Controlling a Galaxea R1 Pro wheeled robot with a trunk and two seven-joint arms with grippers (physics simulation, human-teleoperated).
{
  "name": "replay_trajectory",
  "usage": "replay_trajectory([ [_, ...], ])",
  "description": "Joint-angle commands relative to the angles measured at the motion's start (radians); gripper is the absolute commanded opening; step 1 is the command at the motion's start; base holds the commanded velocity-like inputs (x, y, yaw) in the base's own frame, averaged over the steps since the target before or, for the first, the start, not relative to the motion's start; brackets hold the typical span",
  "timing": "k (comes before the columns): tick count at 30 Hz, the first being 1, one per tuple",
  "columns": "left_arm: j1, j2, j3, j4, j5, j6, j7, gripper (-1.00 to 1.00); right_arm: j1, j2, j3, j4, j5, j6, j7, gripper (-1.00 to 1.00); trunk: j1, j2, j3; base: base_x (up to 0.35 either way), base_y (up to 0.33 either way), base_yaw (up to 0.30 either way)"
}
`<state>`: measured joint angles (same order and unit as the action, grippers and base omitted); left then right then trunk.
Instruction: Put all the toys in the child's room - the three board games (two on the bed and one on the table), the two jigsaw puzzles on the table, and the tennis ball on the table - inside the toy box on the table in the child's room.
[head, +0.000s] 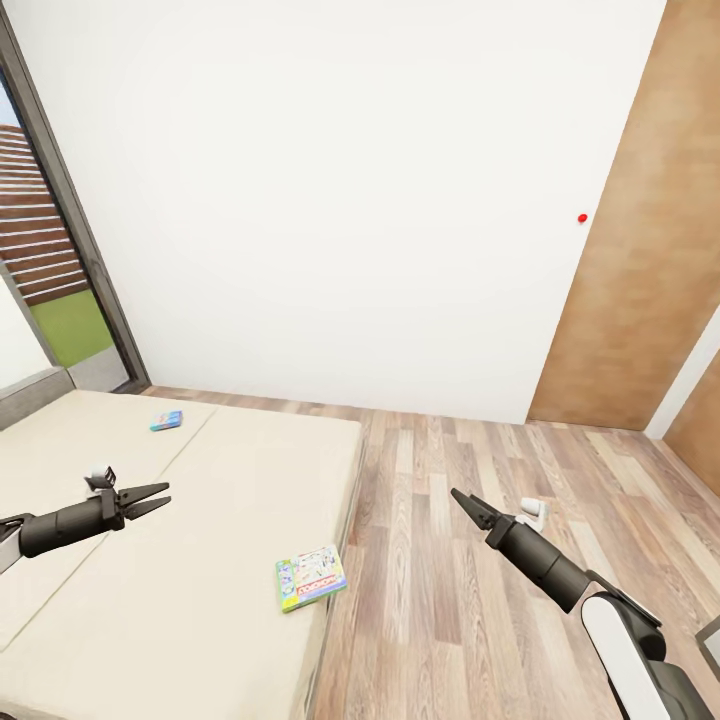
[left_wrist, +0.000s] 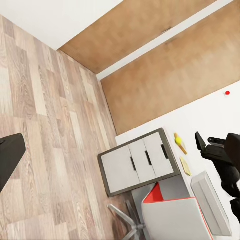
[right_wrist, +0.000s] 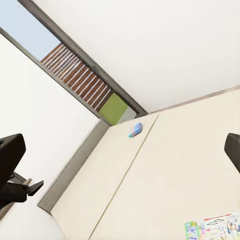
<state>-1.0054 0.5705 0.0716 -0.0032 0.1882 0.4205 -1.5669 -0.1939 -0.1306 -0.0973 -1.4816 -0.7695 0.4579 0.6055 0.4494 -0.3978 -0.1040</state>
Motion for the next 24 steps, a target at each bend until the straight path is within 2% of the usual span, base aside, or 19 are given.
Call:
replay_trajectory([
  [1, -0.001, 0.0, 0.007, 0.0, -0.007, 0.011, -0.004, 1.0, -0.001, 0.0, -0.001, 0.0, -0.008, 0.009, 0.0, 1.0, 0.001, -0.002, -0.002, 0.0, 0.0, 0.0],
  [12, -0.001, 0.0, 0.007, 0.0, -0.007, 0.012, -0.004, 1.0, -0.001, 0.0, 0.0, -0.005, -0.008, 0.008, 0.002, 1.0, 0.001, -0.002, -0.002, 0.017, -0.016, 0.014],
  [24, -0.001, -0.004, 0.007, 0.0, -0.007, 0.012, -0.004, 1.0, -0.001, 0.002, 0.005, -0.006, -0.008, 0.008, 0.0, 1.0, 0.001, -0.002, -0.002, 0.095, -0.088, 0.239],
])
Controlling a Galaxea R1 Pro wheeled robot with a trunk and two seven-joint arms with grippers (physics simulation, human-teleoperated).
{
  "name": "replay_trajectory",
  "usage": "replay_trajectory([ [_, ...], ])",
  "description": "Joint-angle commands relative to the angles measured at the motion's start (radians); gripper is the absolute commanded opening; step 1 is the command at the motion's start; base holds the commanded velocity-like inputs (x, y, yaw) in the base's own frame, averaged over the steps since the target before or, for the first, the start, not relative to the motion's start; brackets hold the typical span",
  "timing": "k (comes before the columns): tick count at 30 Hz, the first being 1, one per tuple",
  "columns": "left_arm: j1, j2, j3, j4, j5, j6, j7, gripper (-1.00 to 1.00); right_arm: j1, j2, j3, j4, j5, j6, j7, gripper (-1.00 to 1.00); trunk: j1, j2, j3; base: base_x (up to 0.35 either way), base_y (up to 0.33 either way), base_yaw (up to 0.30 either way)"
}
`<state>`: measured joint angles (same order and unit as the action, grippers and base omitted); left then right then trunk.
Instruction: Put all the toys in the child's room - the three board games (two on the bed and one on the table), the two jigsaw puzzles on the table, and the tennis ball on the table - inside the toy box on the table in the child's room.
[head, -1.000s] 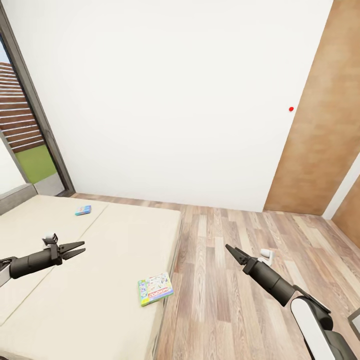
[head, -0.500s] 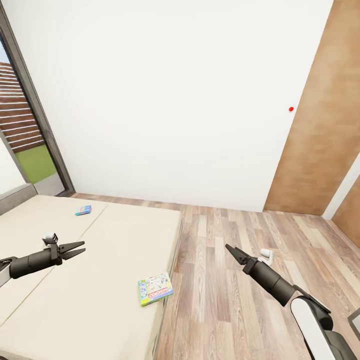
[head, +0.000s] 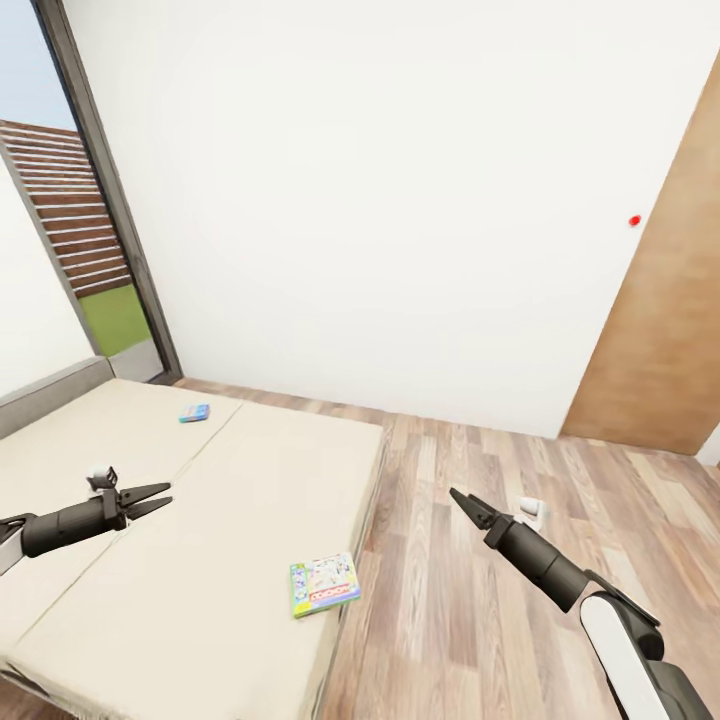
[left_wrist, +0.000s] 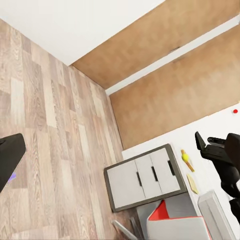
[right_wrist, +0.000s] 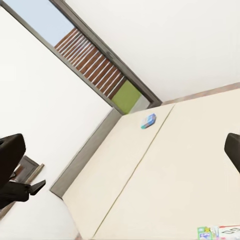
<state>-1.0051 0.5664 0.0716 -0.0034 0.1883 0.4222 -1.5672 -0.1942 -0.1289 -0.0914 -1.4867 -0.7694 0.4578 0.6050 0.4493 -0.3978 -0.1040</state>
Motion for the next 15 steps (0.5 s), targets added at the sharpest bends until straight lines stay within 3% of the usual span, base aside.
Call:
replay_trajectory([
  [1, -0.001, 0.0, 0.007, 0.0, -0.007, 0.011, -0.004, 1.0, -0.001, 0.0, -0.001, 0.0, -0.008, 0.009, 0.0, 1.0, 0.001, -0.002, -0.002, 0.016, -0.015, 0.278],
  [11, -0.001, -0.003, 0.006, 0.0, -0.007, 0.01, -0.004, 1.0, -0.001, 0.0, -0.001, -0.001, -0.008, 0.009, 0.0, 1.0, 0.001, -0.002, -0.002, 0.004, -0.004, 0.281],
  [15, -0.001, -0.005, 0.006, 0.0, -0.008, 0.01, -0.004, 1.0, -0.001, -0.001, -0.001, -0.001, -0.008, 0.009, 0.001, 1.0, 0.001, -0.002, -0.002, 0.0, 0.0, 0.165],
])
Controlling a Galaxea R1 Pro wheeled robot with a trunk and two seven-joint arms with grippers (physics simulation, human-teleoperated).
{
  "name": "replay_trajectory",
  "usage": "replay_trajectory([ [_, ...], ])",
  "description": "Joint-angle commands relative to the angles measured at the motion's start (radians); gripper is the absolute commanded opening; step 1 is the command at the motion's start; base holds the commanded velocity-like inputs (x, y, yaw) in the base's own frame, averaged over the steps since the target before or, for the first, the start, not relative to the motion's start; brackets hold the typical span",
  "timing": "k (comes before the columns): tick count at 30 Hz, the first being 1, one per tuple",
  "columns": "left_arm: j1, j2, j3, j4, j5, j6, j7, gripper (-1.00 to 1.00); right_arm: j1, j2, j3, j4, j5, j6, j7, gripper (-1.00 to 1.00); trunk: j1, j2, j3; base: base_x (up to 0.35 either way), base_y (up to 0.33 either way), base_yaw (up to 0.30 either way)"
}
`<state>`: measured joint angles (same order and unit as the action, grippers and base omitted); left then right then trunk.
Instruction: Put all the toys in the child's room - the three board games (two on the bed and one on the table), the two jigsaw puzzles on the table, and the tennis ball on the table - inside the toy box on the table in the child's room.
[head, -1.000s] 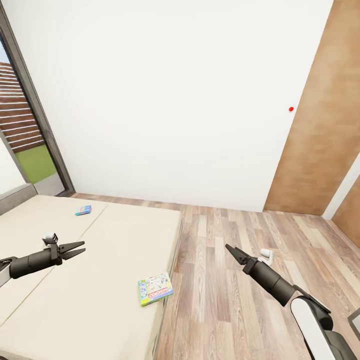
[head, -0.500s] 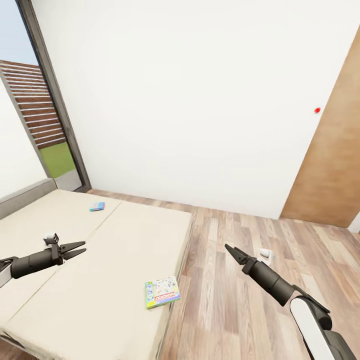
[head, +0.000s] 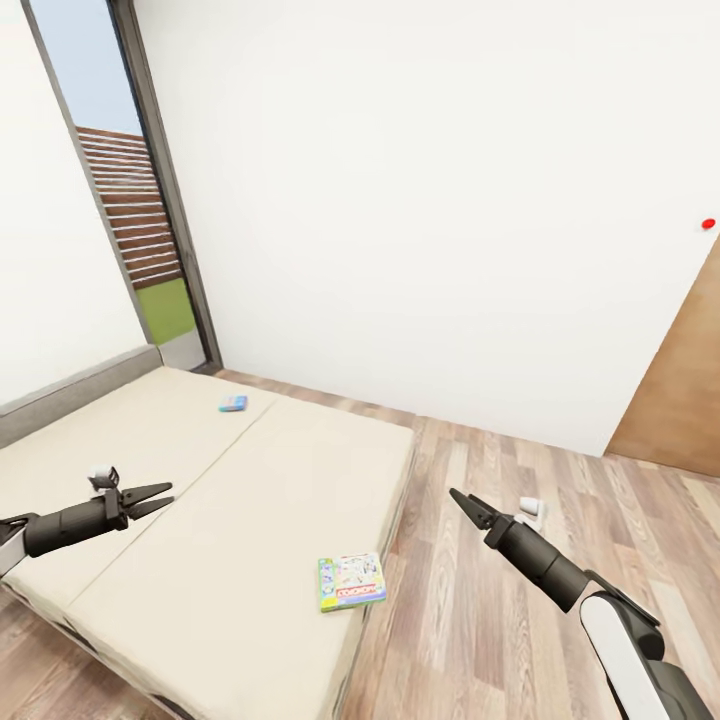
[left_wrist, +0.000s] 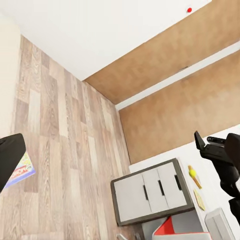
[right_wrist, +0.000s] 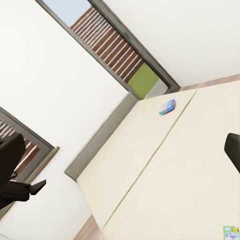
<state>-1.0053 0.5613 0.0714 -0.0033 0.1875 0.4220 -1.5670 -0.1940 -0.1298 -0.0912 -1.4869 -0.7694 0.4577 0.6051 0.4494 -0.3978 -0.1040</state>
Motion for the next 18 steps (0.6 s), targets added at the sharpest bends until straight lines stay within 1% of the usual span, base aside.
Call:
replay_trajectory([
  [1, -0.001, 0.0, 0.007, 0.0, -0.007, 0.011, -0.004, 1.0, -0.001, 0.0, -0.001, -0.001, -0.008, 0.009, 0.001, 1.0, 0.001, -0.002, -0.002, 0.0, 0.0, 0.076],
  [6, -0.001, -0.001, 0.007, 0.0, -0.008, 0.011, -0.004, 1.0, -0.001, 0.0, -0.002, -0.001, -0.008, 0.009, 0.001, 1.0, 0.001, -0.002, -0.002, 0.0, -0.029, 0.03],
  [8, -0.001, -0.001, 0.007, 0.0, -0.008, 0.011, -0.004, 1.0, -0.001, -0.001, -0.002, -0.001, -0.008, 0.009, 0.003, 1.0, 0.001, -0.002, -0.002, 0.0, -0.171, 0.008],
  [13, -0.001, -0.001, 0.006, 0.0, -0.008, 0.011, -0.004, 1.0, -0.001, -0.001, -0.003, -0.001, -0.008, 0.009, 0.005, 1.0, 0.001, -0.002, -0.002, 0.0, -0.259, 0.002],
  [16, -0.001, -0.001, 0.006, 0.0, -0.007, 0.011, -0.004, 1.0, -0.001, -0.001, -0.003, -0.001, -0.008, 0.009, 0.005, 1.0, 0.001, -0.002, -0.002, 0.0, -0.13, 0.025],
  [18, -0.001, -0.001, 0.006, 0.0, -0.007, 0.012, -0.004, 1.0, -0.001, -0.001, -0.003, -0.001, -0.008, 0.009, 0.005, 1.0, 0.001, -0.002, -0.002, 0.0, -0.05, 0.129],
])
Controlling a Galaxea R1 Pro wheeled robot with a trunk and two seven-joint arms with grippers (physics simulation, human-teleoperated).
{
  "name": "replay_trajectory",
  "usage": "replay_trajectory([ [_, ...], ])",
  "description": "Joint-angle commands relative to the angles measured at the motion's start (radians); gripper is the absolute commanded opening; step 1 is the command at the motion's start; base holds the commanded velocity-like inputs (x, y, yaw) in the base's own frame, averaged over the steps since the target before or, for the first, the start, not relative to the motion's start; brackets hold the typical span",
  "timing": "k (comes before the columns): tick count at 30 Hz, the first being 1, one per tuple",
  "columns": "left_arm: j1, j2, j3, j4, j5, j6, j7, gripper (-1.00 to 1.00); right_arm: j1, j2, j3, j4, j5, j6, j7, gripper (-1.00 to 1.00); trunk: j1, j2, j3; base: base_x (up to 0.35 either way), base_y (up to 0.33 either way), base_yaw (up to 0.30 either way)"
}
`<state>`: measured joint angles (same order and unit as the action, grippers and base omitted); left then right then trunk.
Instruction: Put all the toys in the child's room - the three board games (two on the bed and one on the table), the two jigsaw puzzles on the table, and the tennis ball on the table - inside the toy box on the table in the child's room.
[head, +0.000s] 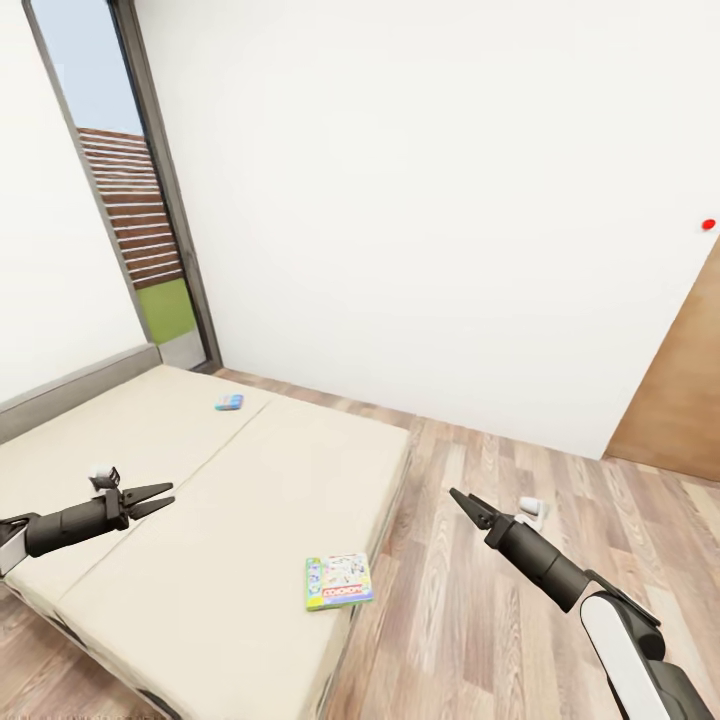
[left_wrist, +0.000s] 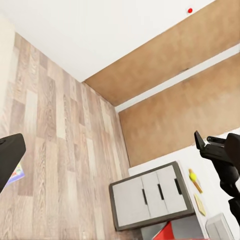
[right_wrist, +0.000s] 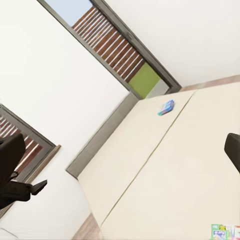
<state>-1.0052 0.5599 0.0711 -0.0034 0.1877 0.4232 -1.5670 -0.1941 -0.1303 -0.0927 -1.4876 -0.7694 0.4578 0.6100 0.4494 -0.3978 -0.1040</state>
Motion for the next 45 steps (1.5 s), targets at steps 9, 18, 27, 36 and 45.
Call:
replay_trajectory([
  [9, -0.001, 0.0, 0.007, 0.0, -0.007, 0.01, -0.004, 1.0, -0.001, 0.0, 0.001, 0.0, -0.008, 0.009, 0.0, 1.0, 0.001, -0.002, 0.0, 0.0, -0.01, 0.243],
  [18, -0.001, 0.0, 0.006, 0.0, -0.008, 0.01, -0.004, 1.0, -0.001, 0.001, 0.002, 0.0, -0.008, 0.009, -0.002, 1.0, 0.001, -0.002, 0.004, 0.0, 0.0, 0.271],
  [27, -0.001, -0.01, 0.006, 0.0, -0.01, 0.01, -0.004, 1.0, -0.001, 0.001, 0.002, 0.001, -0.008, 0.009, -0.003, 1.0, 0.001, -0.002, 0.006, 0.0, 0.0, 0.246],
  [36, -0.001, -0.011, 0.006, 0.0, -0.01, 0.01, -0.004, 1.0, -0.001, 0.001, 0.002, 0.001, -0.008, 0.009, -0.003, 1.0, 0.001, -0.002, 0.006, 0.002, -0.003, 0.127],
  [45, -0.001, -0.011, 0.006, 0.0, -0.01, 0.01, -0.004, 1.0, -0.001, 0.0, 0.002, 0.001, -0.008, 0.009, -0.001, 1.0, 0.001, -0.002, 0.006, 0.075, -0.143, 0.011],
])
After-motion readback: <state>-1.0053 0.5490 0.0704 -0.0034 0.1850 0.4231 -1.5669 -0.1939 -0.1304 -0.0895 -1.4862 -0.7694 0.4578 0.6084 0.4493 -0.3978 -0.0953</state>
